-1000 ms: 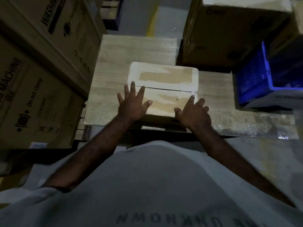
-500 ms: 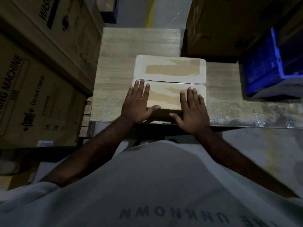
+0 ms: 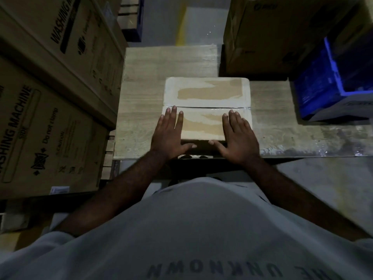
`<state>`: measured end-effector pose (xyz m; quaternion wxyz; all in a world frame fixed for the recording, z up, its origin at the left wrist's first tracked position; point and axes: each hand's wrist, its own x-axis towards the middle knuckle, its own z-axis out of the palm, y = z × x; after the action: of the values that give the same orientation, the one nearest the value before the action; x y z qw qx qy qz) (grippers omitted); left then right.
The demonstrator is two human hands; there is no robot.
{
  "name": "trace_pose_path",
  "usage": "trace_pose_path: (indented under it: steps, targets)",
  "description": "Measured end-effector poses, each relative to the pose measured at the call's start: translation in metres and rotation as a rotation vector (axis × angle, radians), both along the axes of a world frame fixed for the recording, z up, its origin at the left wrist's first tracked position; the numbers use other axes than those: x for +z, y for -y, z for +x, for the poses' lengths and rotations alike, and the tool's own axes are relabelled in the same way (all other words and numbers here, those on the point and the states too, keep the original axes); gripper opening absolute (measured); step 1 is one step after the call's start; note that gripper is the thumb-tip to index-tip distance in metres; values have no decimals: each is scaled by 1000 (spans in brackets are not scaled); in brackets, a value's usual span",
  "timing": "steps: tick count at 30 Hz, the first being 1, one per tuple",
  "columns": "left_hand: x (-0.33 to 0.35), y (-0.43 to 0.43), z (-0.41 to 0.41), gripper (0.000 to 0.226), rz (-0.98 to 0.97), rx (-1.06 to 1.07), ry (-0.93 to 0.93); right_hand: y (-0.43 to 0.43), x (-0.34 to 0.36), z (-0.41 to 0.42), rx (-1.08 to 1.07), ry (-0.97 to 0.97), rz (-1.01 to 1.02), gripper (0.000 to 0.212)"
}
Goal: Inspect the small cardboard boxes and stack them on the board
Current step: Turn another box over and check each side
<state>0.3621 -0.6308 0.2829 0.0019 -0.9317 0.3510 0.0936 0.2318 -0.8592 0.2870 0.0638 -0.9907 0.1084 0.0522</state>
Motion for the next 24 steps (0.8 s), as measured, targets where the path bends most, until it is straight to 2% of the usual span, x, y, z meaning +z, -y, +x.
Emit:
trace_pose_path:
  steps: [24]
  targets:
    - [-1, 6, 0, 129, 27, 20, -14, 9, 9, 16, -28, -34, 21, 97]
